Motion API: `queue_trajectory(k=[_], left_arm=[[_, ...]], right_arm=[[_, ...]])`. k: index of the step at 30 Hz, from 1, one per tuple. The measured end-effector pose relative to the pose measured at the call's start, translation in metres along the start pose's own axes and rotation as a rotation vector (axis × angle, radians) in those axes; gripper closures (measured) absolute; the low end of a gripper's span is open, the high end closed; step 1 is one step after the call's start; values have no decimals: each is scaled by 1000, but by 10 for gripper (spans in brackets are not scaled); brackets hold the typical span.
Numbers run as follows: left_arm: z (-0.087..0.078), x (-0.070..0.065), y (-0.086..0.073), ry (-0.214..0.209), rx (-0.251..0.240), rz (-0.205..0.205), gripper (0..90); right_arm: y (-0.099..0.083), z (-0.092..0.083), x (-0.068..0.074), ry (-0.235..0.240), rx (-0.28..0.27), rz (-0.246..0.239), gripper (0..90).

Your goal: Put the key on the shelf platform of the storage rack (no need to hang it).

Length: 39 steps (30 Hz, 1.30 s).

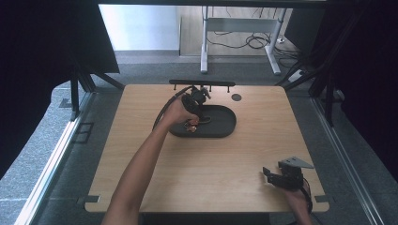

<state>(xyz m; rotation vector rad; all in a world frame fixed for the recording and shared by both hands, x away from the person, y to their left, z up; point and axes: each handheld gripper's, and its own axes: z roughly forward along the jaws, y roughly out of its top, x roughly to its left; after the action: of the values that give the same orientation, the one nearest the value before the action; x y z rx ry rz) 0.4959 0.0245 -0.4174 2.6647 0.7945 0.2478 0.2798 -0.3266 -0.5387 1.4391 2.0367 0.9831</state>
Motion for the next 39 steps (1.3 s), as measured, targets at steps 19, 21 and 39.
queue_trajectory(k=[19,21,39], left_arm=[[-28,-24,-44,6,-48,30,462],[-26,-28,-52,6,-44,30,456],[-19,-62,-107,-17,-106,24,450]], right_arm=[[1,2,3,-3,18,-8,279],[1,2,4,-1,23,-10,278],[1,3,5,-9,33,-18,276]])
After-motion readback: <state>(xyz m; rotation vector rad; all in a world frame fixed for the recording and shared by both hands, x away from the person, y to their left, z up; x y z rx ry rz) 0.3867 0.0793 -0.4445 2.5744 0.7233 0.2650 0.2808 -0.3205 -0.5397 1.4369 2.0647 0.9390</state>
